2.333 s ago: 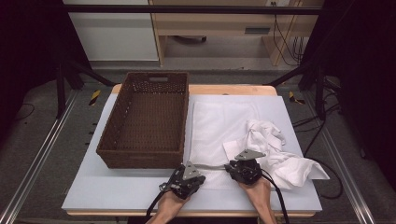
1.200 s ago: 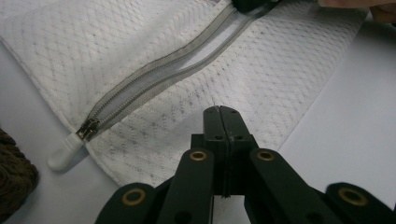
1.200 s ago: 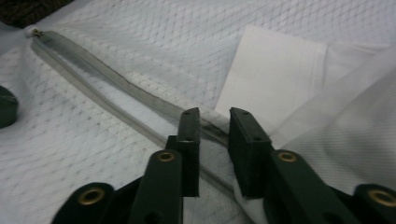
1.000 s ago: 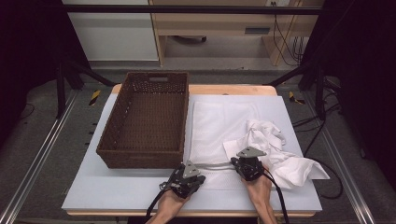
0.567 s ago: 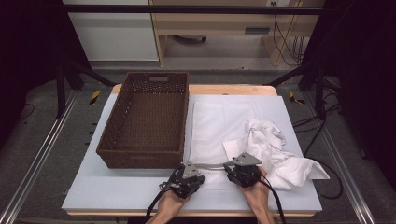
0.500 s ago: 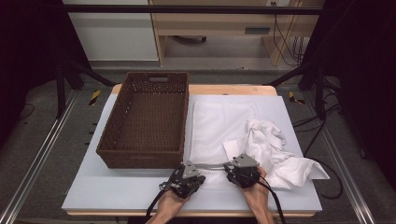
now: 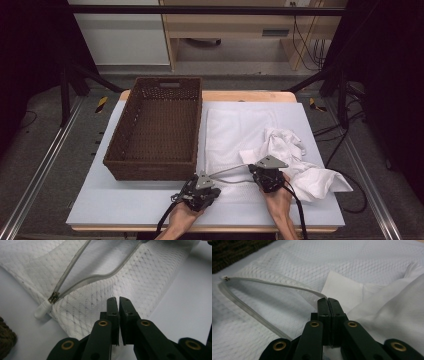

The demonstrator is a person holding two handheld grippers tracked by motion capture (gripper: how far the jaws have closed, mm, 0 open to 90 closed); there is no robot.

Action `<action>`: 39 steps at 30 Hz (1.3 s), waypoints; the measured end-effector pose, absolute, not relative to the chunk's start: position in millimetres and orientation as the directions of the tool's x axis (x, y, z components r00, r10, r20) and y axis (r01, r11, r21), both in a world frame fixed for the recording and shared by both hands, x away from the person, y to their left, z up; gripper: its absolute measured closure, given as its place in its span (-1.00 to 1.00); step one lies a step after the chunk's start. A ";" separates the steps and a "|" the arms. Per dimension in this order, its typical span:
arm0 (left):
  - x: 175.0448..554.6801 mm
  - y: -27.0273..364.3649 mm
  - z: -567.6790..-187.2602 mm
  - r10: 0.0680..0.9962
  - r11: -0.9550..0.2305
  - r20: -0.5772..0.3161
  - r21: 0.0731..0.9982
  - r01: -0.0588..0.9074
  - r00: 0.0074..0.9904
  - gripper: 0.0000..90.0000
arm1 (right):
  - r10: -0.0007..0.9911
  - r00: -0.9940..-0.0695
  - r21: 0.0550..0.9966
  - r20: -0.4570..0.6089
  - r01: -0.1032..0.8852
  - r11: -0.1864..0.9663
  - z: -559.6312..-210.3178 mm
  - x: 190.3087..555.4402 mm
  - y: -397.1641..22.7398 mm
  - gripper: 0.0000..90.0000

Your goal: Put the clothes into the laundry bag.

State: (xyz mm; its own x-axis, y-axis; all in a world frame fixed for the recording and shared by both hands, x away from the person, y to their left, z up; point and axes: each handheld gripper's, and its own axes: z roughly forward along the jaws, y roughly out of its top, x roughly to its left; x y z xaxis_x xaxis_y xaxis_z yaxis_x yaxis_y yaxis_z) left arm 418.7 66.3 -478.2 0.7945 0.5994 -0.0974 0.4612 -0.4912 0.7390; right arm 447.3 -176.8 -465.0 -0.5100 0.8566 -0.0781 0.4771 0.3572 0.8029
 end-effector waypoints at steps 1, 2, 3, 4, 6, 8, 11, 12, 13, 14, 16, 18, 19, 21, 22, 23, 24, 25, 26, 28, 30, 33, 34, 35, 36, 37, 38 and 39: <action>419.2 65.5 -474.4 0.598 -0.489 -0.091 0.746 0.453 0.796 0.86 | 0.852 -0.519 0.808 -0.068 0.472 0.353 -461.9 446.6 -178.1 0.99; 420.2 64.1 -469.5 0.600 -0.483 -0.085 0.755 0.445 0.796 0.81 | 0.847 -0.526 0.814 -0.069 0.462 0.353 -459.4 446.3 -179.4 0.99; 421.9 62.0 -463.6 0.603 -0.477 -0.073 0.765 0.433 0.794 0.74 | 0.846 -0.530 0.815 -0.057 0.464 0.346 -457.3 446.0 -180.3 0.99; 424.8 58.1 -456.0 0.611 -0.474 -0.052 0.776 0.417 0.790 0.63 | 0.842 -0.536 0.817 -0.056 0.460 0.348 -456.0 446.3 -181.6 0.99; 429.5 51.2 -446.2 0.619 -0.477 -0.014 0.788 0.390 0.785 0.43 | 0.843 -0.537 0.825 -0.033 0.461 0.326 -454.1 446.1 -183.8 0.99; 436.7 42.6 -438.4 0.626 -0.483 0.028 0.799 0.359 0.779 0.35 | 0.841 -0.541 0.831 -0.011 0.463 0.309 -452.8 446.6 -186.6 0.99; 453.1 27.9 -433.4 0.626 -0.489 0.054 0.804 0.339 0.778 0.25 | 0.839 -0.544 0.837 0.010 0.463 0.291 -451.7 446.1 -188.3 0.99; 456.6 24.5 -433.6 0.626 -0.493 0.058 0.802 0.337 0.777 0.21 | 0.838 -0.545 0.837 0.011 0.464 0.290 -451.7 446.0 -188.2 0.99; 461.2 20.2 -434.7 0.620 -0.499 0.063 0.801 0.331 0.782 0.18 | 0.838 -0.546 0.836 0.014 0.466 0.289 -451.8 445.9 -188.0 0.99; 465.5 16.5 -436.7 0.614 -0.502 0.059 0.799 0.332 0.787 0.18 | 0.836 -0.548 0.837 0.012 0.463 0.292 -452.0 446.3 -188.1 0.98; 473.3 10.8 -442.1 0.602 -0.512 0.043 0.787 0.345 0.797 0.22 | 0.836 -0.549 0.837 0.019 0.466 0.287 -452.9 446.9 -188.1 0.98; 478.0 7.7 -448.1 0.590 -0.527 0.033 0.772 0.355 0.807 0.37 | 0.835 -0.551 0.836 0.019 0.466 0.289 -453.8 447.1 -187.8 0.98; 479.1 6.9 -450.1 0.589 -0.539 0.038 0.762 0.358 0.807 0.45 | 0.833 -0.552 0.833 0.018 0.470 0.293 -454.3 446.8 -187.6 0.98; 479.2 7.7 -453.3 0.574 -0.540 0.015 0.758 0.365 0.819 0.70 | 0.829 -0.559 0.826 0.018 0.475 0.302 -455.9 446.3 -186.9 0.98; 478.2 8.1 -455.2 0.573 -0.531 -0.001 0.761 0.372 0.820 0.86 | 0.827 -0.562 0.821 0.019 0.481 0.307 -457.2 446.1 -186.8 0.97; 477.5 8.7 -456.2 0.569 -0.532 -0.007 0.760 0.374 0.823 0.95 | 0.823 -0.567 0.814 0.032 0.493 0.308 -458.5 445.9 -187.5 0.95; 476.3 8.8 -457.6 0.571 -0.531 -0.009 0.759 0.377 0.821 0.95 | 0.823 -0.567 0.814 0.032 0.493 0.308 -458.5 445.9 -187.5 0.95; 475.2 9.4 -458.5 0.569 -0.537 -0.005 0.755 0.376 0.822 0.96 | 0.817 -0.575 0.812 0.044 0.497 0.306 -457.7 444.9 -188.3 0.86; 473.9 10.2 -458.9 0.567 -0.536 -0.007 0.756 0.376 0.824 0.96 | 0.817 -0.575 0.812 0.044 0.497 0.306 -457.7 444.9 -188.3 0.86; 470.7 11.4 -457.7 0.560 -0.517 -0.024 0.771 0.372 0.828 0.97 | 0.816 -0.576 0.815 0.042 0.492 0.305 -453.3 443.9 -189.1 0.81; 466.9 12.2 -454.6 0.558 -0.511 -0.020 0.779 0.363 0.830 0.97 | 0.820 -0.571 0.821 0.044 0.488 0.296 -447.7 443.7 -189.1 0.73; 464.2 13.5 -454.5 0.573 -0.521 -0.012 0.766 0.376 0.819 0.97 | 0.821 -0.569 0.844 0.051 0.464 0.268 -440.3 441.4 -189.6 0.61; 464.1 15.6 -456.1 0.573 -0.515 -0.022 0.768 0.381 0.819 0.97 | 0.820 -0.570 0.856 0.056 0.449 0.255 -437.0 439.8 -191.0 0.58; 464.3 17.9 -458.5 0.574 -0.511 -0.034 0.766 0.390 0.818 0.97 | 0.823 -0.565 0.860 0.058 0.448 0.246 -433.7 438.2 -192.2 0.57; 464.7 19.1 -459.6 0.572 -0.514 -0.036 0.763 0.393 0.819 0.97 | 0.832 -0.552 0.865 0.049 0.440 0.240 -430.9 437.5 -193.7 0.54; 464.4 19.5 -461.5 0.576 -0.508 -0.041 0.764 0.398 0.816 0.97 | 0.837 -0.544 0.867 0.048 0.439 0.236 -430.3 438.2 -193.9 0.53; 464.2 19.9 -461.9 0.576 -0.514 -0.039 0.760 0.398 0.817 0.97 | 0.851 -0.522 0.858 0.051 0.459 0.231 -432.5 443.6 -191.6 0.44; 463.6 19.7 -462.7 0.579 -0.511 -0.035 0.763 0.396 0.815 0.97 | 0.855 -0.517 0.851 0.044 0.467 0.239 -435.9 448.4 -189.3 0.38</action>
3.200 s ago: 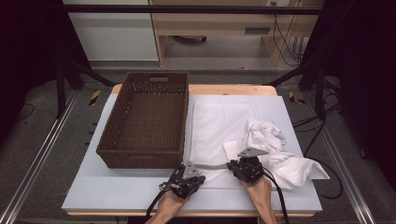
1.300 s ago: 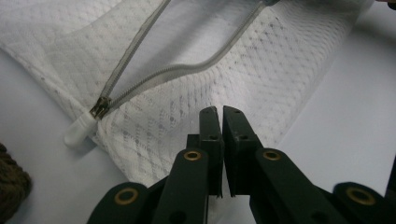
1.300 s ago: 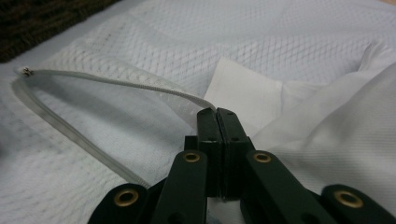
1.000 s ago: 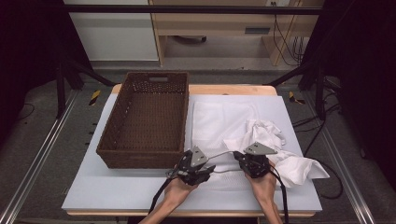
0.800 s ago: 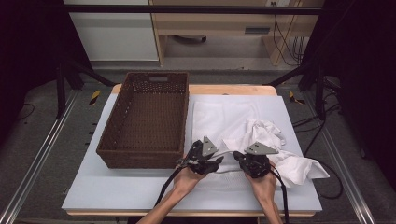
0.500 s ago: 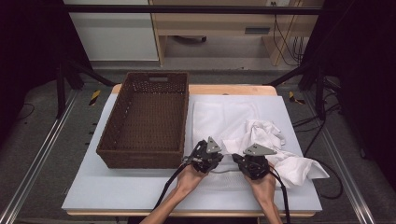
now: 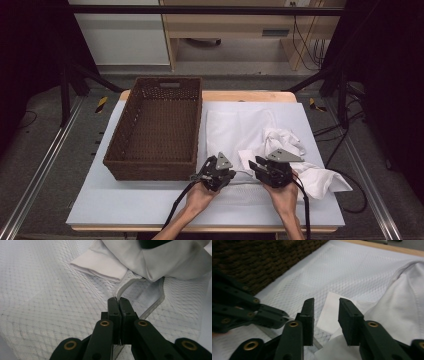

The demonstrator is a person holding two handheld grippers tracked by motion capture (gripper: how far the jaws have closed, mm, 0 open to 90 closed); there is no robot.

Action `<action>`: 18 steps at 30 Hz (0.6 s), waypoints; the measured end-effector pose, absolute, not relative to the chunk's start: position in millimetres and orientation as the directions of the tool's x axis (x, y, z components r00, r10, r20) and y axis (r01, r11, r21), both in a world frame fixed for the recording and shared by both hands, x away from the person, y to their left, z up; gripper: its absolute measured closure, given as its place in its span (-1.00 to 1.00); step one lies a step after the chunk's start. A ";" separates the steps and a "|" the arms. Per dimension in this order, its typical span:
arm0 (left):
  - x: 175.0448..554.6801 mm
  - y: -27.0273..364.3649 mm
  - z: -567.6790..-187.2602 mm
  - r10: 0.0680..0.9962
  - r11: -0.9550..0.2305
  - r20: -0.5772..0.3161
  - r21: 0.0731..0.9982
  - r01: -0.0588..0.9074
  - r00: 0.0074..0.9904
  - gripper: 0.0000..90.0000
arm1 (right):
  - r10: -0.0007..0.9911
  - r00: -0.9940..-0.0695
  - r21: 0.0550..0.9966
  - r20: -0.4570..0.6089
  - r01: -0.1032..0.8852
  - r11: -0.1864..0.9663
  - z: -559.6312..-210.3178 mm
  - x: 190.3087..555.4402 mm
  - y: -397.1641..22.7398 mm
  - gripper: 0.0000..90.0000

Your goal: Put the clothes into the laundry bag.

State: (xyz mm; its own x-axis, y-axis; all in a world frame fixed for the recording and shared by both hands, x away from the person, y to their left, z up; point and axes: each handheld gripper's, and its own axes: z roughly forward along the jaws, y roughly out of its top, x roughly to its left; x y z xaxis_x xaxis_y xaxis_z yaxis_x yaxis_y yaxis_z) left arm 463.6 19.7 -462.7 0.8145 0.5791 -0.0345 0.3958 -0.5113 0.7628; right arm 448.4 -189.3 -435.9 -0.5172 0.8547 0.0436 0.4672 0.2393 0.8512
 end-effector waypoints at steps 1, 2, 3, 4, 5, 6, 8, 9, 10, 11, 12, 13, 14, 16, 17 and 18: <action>463.3 19.8 -463.1 0.577 -0.516 -0.028 0.762 0.391 0.816 0.97 | 0.855 -0.517 0.851 0.044 0.467 0.239 -435.9 448.4 -189.3 0.38; 463.1 19.6 -463.6 0.578 -0.517 -0.027 0.761 0.392 0.816 0.97 | 0.860 -0.509 0.841 0.035 0.480 0.250 -440.8 454.1 -186.0 0.30; 463.0 19.5 -464.2 0.580 -0.517 -0.025 0.761 0.392 0.814 0.96 | 0.869 -0.494 0.827 0.031 0.501 0.256 -446.3 459.7 -182.2 0.24; 463.1 19.8 -464.8 0.580 -0.516 -0.028 0.761 0.394 0.814 0.96 | 0.874 -0.485 0.812 0.034 0.523 0.259 -452.0 465.5 -178.9 0.23; 463.1 20.1 -465.6 0.581 -0.513 -0.031 0.762 0.396 0.813 0.96 | 0.874 -0.486 0.803 0.028 0.532 0.270 -457.7 471.5 -176.3 0.21; 462.8 20.5 -466.4 0.581 -0.513 -0.033 0.761 0.397 0.813 0.96 | 0.878 -0.477 0.789 0.028 0.550 0.274 -462.5 476.3 -173.3 0.17; 462.2 21.0 -468.7 0.582 -0.510 -0.039 0.761 0.401 0.813 0.96 | 0.883 -0.470 0.769 0.022 0.572 0.286 -470.4 484.2 -169.5 0.11; 462.1 21.4 -469.8 0.582 -0.510 -0.039 0.760 0.402 0.812 0.96 | 0.888 -0.459 0.764 0.022 0.580 0.281 -473.7 486.9 -168.0 0.07; 462.0 21.8 -471.0 0.581 -0.511 -0.038 0.760 0.401 0.813 0.96 | 0.891 -0.454 0.764 0.022 0.583 0.278 -476.5 489.4 -166.9 0.03; 461.9 22.0 -472.4 0.583 -0.507 -0.045 0.760 0.406 0.811 0.96 | 0.892 -0.451 0.762 0.020 0.585 0.278 -479.2 491.0 -165.8 0.01; 462.1 22.5 -473.2 0.583 -0.507 -0.046 0.759 0.408 0.811 0.96 | 0.893 -0.450 0.765 -0.004 0.574 0.293 -481.9 491.8 -163.5 0.00; 462.2 22.9 -473.8 0.583 -0.506 -0.049 0.759 0.410 0.811 0.96 | 0.893 -0.449 0.765 -0.029 0.566 0.309 -482.6 491.6 -161.5 0.01; 462.4 23.1 -474.2 0.583 -0.506 -0.050 0.758 0.411 0.811 0.96 | 0.892 -0.450 0.766 -0.048 0.556 0.321 -483.4 491.7 -160.1 0.01; 462.3 22.8 -474.0 0.586 -0.499 -0.056 0.761 0.415 0.808 0.96 | 0.894 -0.442 0.760 -0.071 0.556 0.336 -483.5 491.1 -157.8 0.13; 462.4 22.7 -473.7 0.586 -0.497 -0.056 0.763 0.413 0.808 0.96 | 0.895 -0.437 0.761 -0.085 0.551 0.341 -482.9 491.0 -157.9 0.55; 462.4 22.7 -473.5 0.586 -0.497 -0.057 0.763 0.414 0.809 0.96 | 0.891 -0.453 0.762 -0.033 0.565 0.316 -482.6 491.8 -159.9 0.68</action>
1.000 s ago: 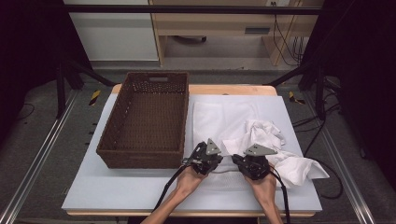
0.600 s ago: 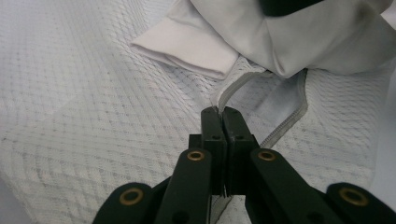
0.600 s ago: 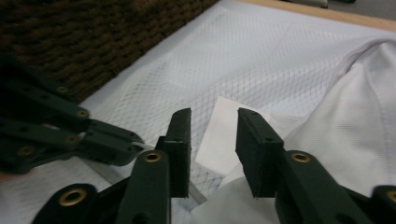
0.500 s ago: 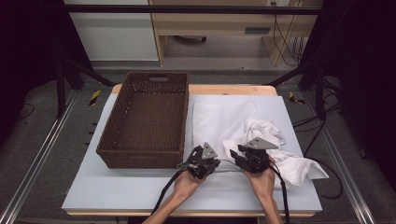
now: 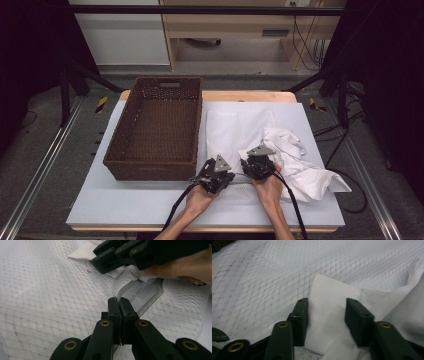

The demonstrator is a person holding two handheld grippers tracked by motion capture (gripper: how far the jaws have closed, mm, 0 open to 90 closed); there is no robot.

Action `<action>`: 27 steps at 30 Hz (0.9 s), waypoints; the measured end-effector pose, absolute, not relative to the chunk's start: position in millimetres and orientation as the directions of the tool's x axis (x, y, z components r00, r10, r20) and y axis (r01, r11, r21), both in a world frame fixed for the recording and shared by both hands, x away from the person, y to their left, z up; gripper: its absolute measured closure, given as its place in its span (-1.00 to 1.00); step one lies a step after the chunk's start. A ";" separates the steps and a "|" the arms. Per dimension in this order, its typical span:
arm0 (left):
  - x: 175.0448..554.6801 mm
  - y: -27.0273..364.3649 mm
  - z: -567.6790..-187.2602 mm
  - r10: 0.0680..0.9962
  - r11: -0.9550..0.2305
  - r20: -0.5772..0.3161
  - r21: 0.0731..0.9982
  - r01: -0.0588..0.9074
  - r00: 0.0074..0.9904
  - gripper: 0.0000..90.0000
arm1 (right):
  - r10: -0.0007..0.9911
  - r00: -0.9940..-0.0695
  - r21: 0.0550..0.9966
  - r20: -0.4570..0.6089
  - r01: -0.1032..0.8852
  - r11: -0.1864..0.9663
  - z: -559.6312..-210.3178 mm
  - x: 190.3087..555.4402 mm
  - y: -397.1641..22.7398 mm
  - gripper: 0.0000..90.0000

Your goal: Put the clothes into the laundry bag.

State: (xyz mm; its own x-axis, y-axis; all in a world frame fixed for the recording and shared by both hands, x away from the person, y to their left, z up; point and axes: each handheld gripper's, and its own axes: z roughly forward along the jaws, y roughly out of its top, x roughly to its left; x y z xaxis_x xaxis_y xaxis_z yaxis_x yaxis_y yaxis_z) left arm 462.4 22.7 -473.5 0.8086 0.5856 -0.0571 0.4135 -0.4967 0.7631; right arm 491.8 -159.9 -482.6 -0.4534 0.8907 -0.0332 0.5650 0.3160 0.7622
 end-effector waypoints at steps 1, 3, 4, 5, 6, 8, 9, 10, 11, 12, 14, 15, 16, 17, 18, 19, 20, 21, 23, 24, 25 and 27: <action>462.2 22.5 -473.8 0.587 -0.494 -0.061 0.763 0.417 0.807 0.96 | 0.891 -0.453 0.762 -0.033 0.565 0.316 -482.6 491.8 -159.9 0.68; 462.9 22.7 -473.9 0.587 -0.492 -0.068 0.762 0.422 0.807 0.96 | 0.901 -0.430 0.753 -0.055 0.575 0.320 -481.2 490.9 -160.1 0.95; 463.4 23.0 -473.8 0.588 -0.490 -0.070 0.762 0.423 0.806 0.96 | 0.900 -0.431 0.753 -0.058 0.573 0.323 -481.5 491.1 -160.8 0.97; 463.8 23.1 -473.4 0.590 -0.482 -0.081 0.763 0.431 0.803 0.96 | 0.903 -0.427 0.752 -0.042 0.582 0.310 -480.7 491.0 -162.2 0.97; 464.1 23.4 -473.0 0.591 -0.479 -0.082 0.764 0.431 0.802 0.96 | 0.906 -0.421 0.750 -0.037 0.588 0.303 -479.0 490.3 -164.4 0.98; 464.6 24.1 -472.3 0.593 -0.476 -0.082 0.767 0.431 0.801 0.96 | 0.908 -0.419 0.768 -0.010 0.578 0.276 -474.3 487.5 -169.0 0.98; 465.1 24.6 -472.0 0.594 -0.474 -0.085 0.767 0.433 0.800 0.96 | 0.907 -0.421 0.785 0.013 0.566 0.251 -469.6 484.3 -173.3 0.98; 465.9 24.8 -471.9 0.598 -0.467 -0.090 0.769 0.437 0.797 0.96 | 0.904 -0.427 0.805 0.026 0.545 0.235 -463.9 480.9 -177.9 0.98; 466.8 25.0 -471.7 0.599 -0.463 -0.095 0.769 0.441 0.795 0.96 | 0.900 -0.434 0.821 0.033 0.526 0.223 -457.8 477.1 -182.8 0.98; 467.5 25.1 -471.4 0.602 -0.456 -0.102 0.771 0.446 0.792 0.96 | 0.899 -0.436 0.834 0.047 0.513 0.205 -451.5 472.8 -187.5 0.98; 469.0 25.6 -470.4 0.608 -0.441 -0.116 0.774 0.455 0.785 0.96 | 0.885 -0.461 0.860 0.072 0.478 0.179 -439.8 464.0 -198.2 0.98; 469.8 25.1 -469.7 0.616 -0.434 -0.123 0.772 0.465 0.778 0.96 | 0.878 -0.471 0.868 0.082 0.466 0.169 -434.6 459.4 -203.3 0.98; 471.6 24.9 -468.0 0.622 -0.428 -0.127 0.771 0.471 0.773 0.96 | 0.870 -0.484 0.877 0.095 0.454 0.157 -430.1 454.6 -207.6 0.98; 472.6 24.7 -466.8 0.625 -0.417 -0.136 0.774 0.476 0.769 0.97 | 0.858 -0.502 0.885 0.103 0.440 0.151 -425.4 449.0 -212.2 0.98; 474.3 24.4 -464.1 0.631 -0.397 -0.158 0.776 0.491 0.759 0.97 | 0.853 -0.511 0.889 0.103 0.433 0.152 -423.0 445.3 -213.9 0.98; 475.6 24.3 -462.5 0.633 -0.389 -0.164 0.778 0.494 0.756 0.97 | 0.841 -0.532 0.893 0.099 0.420 0.161 -419.9 439.8 -216.4 0.98; 477.2 23.8 -460.3 0.638 -0.379 -0.170 0.780 0.498 0.751 0.97 | 0.832 -0.545 0.896 0.102 0.414 0.162 -418.8 436.5 -217.6 0.98; 479.3 23.5 -457.8 0.641 -0.373 -0.172 0.782 0.499 0.748 0.97 | 0.819 -0.562 0.898 0.112 0.410 0.158 -417.9 432.0 -218.1 0.98; 483.4 22.5 -451.3 0.646 -0.357 -0.187 0.783 0.510 0.740 0.97 | 0.790 -0.600 0.903 0.128 0.400 0.159 -418.6 423.7 -215.7 0.98; 484.7 22.2 -447.9 0.650 -0.350 -0.186 0.788 0.507 0.737 0.97 | 0.778 -0.615 0.902 0.133 0.399 0.162 -420.4 421.1 -213.1 0.98; 485.8 21.9 -445.3 0.650 -0.343 -0.191 0.790 0.509 0.735 0.97 | 0.766 -0.629 0.898 0.135 0.405 0.173 -422.7 419.0 -209.4 0.98; 488.0 21.2 -438.1 0.653 -0.328 -0.198 0.796 0.509 0.731 0.97 | 0.740 -0.658 0.885 0.140 0.418 0.205 -432.8 416.8 -196.2 0.97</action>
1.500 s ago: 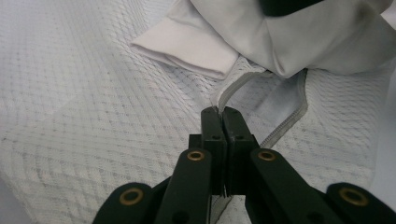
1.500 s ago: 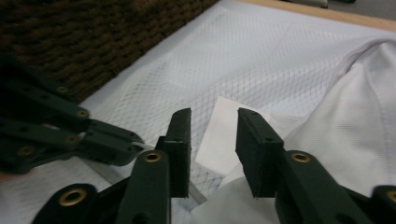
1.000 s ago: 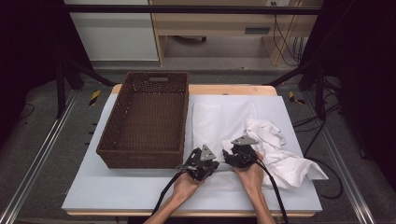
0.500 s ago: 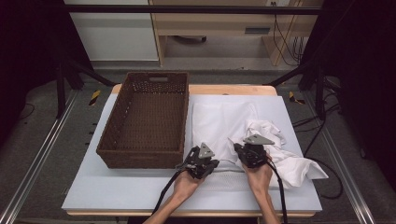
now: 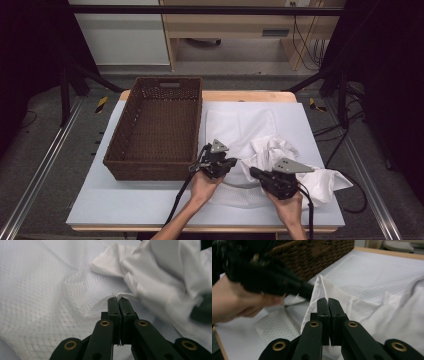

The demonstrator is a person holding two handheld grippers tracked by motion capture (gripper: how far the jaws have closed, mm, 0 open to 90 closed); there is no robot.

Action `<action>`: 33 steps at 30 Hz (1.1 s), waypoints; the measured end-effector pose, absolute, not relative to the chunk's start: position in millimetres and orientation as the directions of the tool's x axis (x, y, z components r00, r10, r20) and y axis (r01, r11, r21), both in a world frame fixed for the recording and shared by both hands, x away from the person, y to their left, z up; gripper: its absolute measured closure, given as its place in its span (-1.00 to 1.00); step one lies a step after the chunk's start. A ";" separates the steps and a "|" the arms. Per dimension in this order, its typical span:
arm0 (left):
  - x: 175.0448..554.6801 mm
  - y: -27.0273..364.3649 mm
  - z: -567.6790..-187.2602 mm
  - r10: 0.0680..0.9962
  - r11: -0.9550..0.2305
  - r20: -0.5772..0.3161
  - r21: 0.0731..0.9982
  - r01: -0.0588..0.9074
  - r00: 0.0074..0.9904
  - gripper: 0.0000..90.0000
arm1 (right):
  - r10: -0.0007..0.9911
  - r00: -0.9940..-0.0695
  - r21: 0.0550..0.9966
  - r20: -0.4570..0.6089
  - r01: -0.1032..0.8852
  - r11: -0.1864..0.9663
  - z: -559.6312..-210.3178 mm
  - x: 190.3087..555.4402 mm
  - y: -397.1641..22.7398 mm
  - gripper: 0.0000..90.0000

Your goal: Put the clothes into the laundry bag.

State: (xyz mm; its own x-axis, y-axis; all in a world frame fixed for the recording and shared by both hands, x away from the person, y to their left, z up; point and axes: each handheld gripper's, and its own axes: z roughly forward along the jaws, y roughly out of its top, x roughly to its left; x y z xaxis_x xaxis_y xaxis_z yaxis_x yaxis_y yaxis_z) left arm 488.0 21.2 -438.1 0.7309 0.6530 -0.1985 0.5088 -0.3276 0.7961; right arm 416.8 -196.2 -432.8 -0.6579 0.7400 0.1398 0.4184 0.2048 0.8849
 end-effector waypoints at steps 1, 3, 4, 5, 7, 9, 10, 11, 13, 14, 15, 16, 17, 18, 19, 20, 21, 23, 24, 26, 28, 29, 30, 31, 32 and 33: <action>488.6 20.8 -434.6 0.656 -0.318 -0.198 0.803 0.504 0.728 0.97 | 0.740 -0.658 0.885 0.140 0.418 0.205 -432.8 416.8 -196.2 0.97; 489.4 19.7 -428.1 0.657 -0.305 -0.196 0.814 0.495 0.728 0.97 | 0.726 -0.674 0.872 0.137 0.429 0.234 -440.5 417.8 -186.2 0.97; 489.0 18.7 -425.3 0.654 -0.299 -0.197 0.820 0.489 0.730 0.97 | 0.723 -0.676 0.867 0.140 0.437 0.241 -443.8 419.2 -181.5 0.97; 487.5 17.5 -422.7 0.650 -0.300 -0.192 0.824 0.481 0.735 0.97 | 0.723 -0.677 0.859 0.142 0.447 0.251 -446.9 421.6 -176.9 0.97; 483.3 15.6 -419.0 0.650 -0.304 -0.173 0.834 0.461 0.740 0.97 | 0.742 -0.658 0.835 0.126 0.474 0.278 -455.4 430.9 -166.2 0.97; 478.1 16.2 -416.6 0.645 -0.326 -0.140 0.839 0.436 0.751 0.97 | 0.766 -0.633 0.810 0.108 0.503 0.302 -463.9 440.6 -158.2 0.97; 476.0 16.7 -416.5 0.644 -0.333 -0.131 0.839 0.431 0.753 0.97 | 0.786 -0.615 0.792 0.071 0.513 0.330 -471.1 448.5 -154.0 0.96; 473.1 18.0 -417.8 0.643 -0.342 -0.121 0.838 0.425 0.756 0.97 | 0.798 -0.599 0.779 0.069 0.531 0.332 -475.0 452.2 -151.7 0.94; 470.1 21.9 -421.5 0.643 -0.347 -0.118 0.836 0.425 0.756 0.97 | 0.807 -0.586 0.780 0.072 0.538 0.321 -481.8 458.7 -150.1 0.90; 469.2 24.9 -424.5 0.643 -0.343 -0.124 0.836 0.429 0.756 0.97 | 0.800 -0.592 0.788 0.092 0.535 0.305 -481.2 458.9 -151.5 0.79; 468.9 27.5 -427.5 0.642 -0.342 -0.131 0.833 0.435 0.755 0.97 | 0.800 -0.592 0.788 0.092 0.535 0.305 -481.2 458.9 -151.5 0.79; 468.8 29.9 -430.3 0.644 -0.342 -0.134 0.830 0.441 0.753 0.97 | 0.793 -0.602 0.793 0.095 0.528 0.306 -479.7 456.8 -152.2 0.76; 468.7 32.2 -432.6 0.645 -0.342 -0.136 0.829 0.444 0.752 0.97 | 0.786 -0.610 0.795 0.101 0.524 0.304 -477.6 454.0 -153.0 0.69; 468.7 34.0 -434.8 0.644 -0.341 -0.141 0.827 0.447 0.752 0.97 | 0.779 -0.618 0.803 0.107 0.516 0.300 -474.5 450.5 -154.8 0.62; 468.8 35.5 -436.5 0.645 -0.343 -0.141 0.825 0.449 0.751 0.97 | 0.772 -0.625 0.814 0.113 0.504 0.289 -470.2 446.2 -157.1 0.57; 468.7 36.6 -437.9 0.645 -0.345 -0.139 0.824 0.449 0.751 0.97 | 0.765 -0.635 0.841 0.105 0.467 0.272 -457.7 435.4 -163.9 0.51; 468.7 37.5 -438.9 0.646 -0.347 -0.139 0.822 0.451 0.751 0.97 | 0.765 -0.635 0.841 0.105 0.467 0.272 -457.7 435.4 -163.9 0.51; 467.8 39.0 -439.7 0.645 -0.354 -0.135 0.820 0.451 0.752 0.97 | 0.775 -0.626 0.868 0.088 0.430 0.248 -442.6 426.4 -174.3 0.42; 466.6 39.3 -439.7 0.644 -0.360 -0.128 0.819 0.447 0.754 0.97 | 0.796 -0.600 0.894 0.072 0.392 0.215 -428.1 420.9 -188.7 0.33; 463.8 39.7 -439.2 0.643 -0.378 -0.103 0.819 0.432 0.759 0.97 | 0.836 -0.546 0.907 0.052 0.375 0.189 -417.7 419.1 -203.8 0.17; 461.5 40.5 -439.5 0.637 -0.387 -0.096 0.818 0.425 0.765 0.97 | 0.851 -0.523 0.912 0.052 0.373 0.173 -415.2 419.4 -211.2 0.10; 460.8 40.7 -440.1 0.637 -0.389 -0.093 0.818 0.424 0.765 0.97 | 0.862 -0.502 0.911 0.063 0.382 0.156 -414.3 420.6 -217.5 0.03; 460.4 40.9 -441.0 0.635 -0.392 -0.092 0.817 0.423 0.767 0.97 | 0.870 -0.487 0.907 0.081 0.398 0.139 -415.1 422.3 -222.2 -0.03; 460.5 41.1 -441.8 0.636 -0.391 -0.096 0.816 0.426 0.766 0.97 | 0.874 -0.477 0.900 0.092 0.415 0.132 -417.2 424.6 -225.0 -0.08; 460.8 41.5 -442.5 0.635 -0.386 -0.104 0.816 0.431 0.766 0.96 | 0.878 -0.469 0.890 0.093 0.434 0.138 -420.2 426.9 -225.9 -0.10; 461.2 41.9 -443.1 0.635 -0.383 -0.108 0.815 0.434 0.765 0.96 | 0.882 -0.464 0.886 0.082 0.439 0.148 -424.3 429.3 -225.1 -0.09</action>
